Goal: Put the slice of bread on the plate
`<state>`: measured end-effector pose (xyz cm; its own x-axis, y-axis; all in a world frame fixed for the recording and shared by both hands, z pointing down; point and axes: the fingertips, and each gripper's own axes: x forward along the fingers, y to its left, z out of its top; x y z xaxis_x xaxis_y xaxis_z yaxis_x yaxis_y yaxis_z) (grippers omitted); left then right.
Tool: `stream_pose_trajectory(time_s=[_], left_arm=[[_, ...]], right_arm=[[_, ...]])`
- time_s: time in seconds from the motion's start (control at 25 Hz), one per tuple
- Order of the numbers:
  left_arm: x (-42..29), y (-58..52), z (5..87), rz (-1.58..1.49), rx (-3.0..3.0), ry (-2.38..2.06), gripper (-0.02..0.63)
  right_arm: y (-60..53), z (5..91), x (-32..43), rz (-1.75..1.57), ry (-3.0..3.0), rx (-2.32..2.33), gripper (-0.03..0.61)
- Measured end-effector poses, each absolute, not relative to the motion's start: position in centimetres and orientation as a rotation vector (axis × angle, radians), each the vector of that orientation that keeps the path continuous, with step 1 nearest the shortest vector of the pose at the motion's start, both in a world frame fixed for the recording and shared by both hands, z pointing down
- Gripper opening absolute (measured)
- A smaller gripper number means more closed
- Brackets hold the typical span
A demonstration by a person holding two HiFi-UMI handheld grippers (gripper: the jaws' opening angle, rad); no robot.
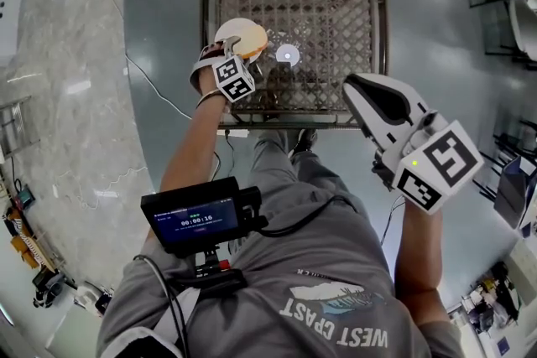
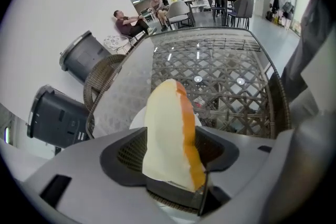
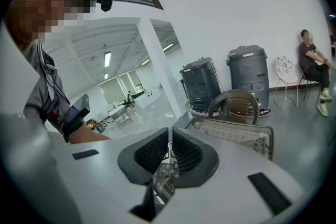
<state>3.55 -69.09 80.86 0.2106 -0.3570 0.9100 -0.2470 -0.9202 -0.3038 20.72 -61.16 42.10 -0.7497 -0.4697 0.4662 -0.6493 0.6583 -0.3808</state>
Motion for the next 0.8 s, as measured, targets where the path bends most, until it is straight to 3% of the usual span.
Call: stream_pose_trajectory(time_s=[0.16, 0.48, 0.64, 0.8], left_arm=[[2.8, -68.2, 81.2, -1.899, -2.437, 0.595, 0.298], [0.1, -67.6, 77.9, -1.905, -2.536, 0.845, 0.302], [-1.2, -68.3, 73.5, -1.754, -2.565, 1.063, 0.301], [0.0, -68.7, 65.0, -1.399, -2.689, 1.305, 0.299]], right_arm=[[-60.8, 41.7, 21.1, 0.762, -2.564, 0.891, 0.011], [-59.6, 40.2, 22.3, 0.735, -2.603, 0.898, 0.011], [-58.7, 39.0, 23.0, 0.72, -2.638, 0.895, 0.011], [-56.9, 36.8, 23.3, 0.661, -2.713, 0.825, 0.011]])
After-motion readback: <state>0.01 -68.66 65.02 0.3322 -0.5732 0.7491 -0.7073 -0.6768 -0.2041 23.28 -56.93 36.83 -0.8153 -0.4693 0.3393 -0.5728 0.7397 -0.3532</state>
